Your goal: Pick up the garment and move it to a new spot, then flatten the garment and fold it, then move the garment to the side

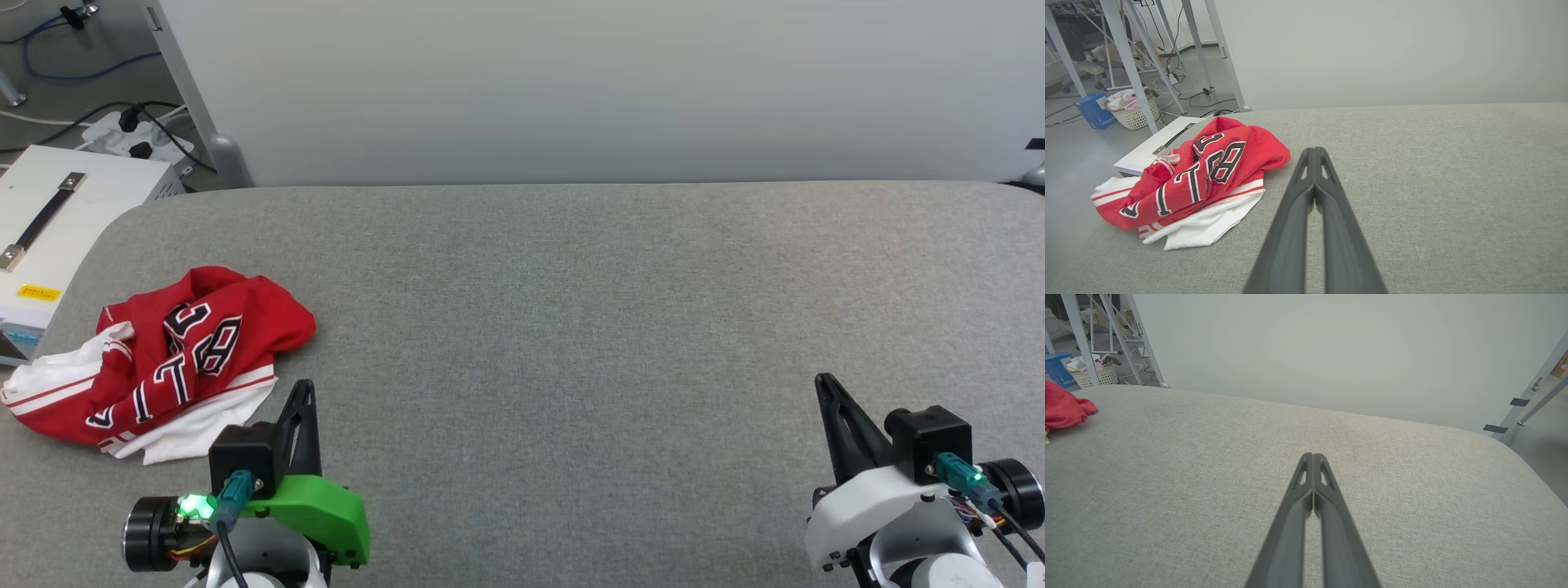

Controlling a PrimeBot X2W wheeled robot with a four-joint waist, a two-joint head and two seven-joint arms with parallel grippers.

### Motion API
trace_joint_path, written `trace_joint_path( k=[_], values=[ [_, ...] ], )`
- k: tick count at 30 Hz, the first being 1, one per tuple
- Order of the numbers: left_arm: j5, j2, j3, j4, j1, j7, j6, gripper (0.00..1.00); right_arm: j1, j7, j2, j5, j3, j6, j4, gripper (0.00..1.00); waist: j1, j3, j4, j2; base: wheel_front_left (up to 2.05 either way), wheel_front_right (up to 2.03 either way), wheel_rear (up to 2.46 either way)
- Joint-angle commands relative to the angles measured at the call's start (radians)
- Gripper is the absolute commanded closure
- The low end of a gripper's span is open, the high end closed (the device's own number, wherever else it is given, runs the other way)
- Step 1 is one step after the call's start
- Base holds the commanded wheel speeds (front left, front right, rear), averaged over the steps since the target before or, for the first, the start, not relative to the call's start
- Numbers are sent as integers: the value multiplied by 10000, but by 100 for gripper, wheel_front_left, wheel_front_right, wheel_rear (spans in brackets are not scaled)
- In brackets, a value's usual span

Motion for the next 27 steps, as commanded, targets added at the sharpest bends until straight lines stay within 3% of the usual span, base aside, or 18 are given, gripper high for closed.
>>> trace_joint_path(
  k=[1,27],
  values=[
    [97,-45,12,-22,-142,-7,39,100,-163,26,3,-97,7,-7,-43,100,0,0,0,0,0,0,0],
    [97,-45,12,-22,-142,-7,39,100,-163,26,3,-97,7,-7,-43,100,0,0,0,0,0,0,0]
  ],
)
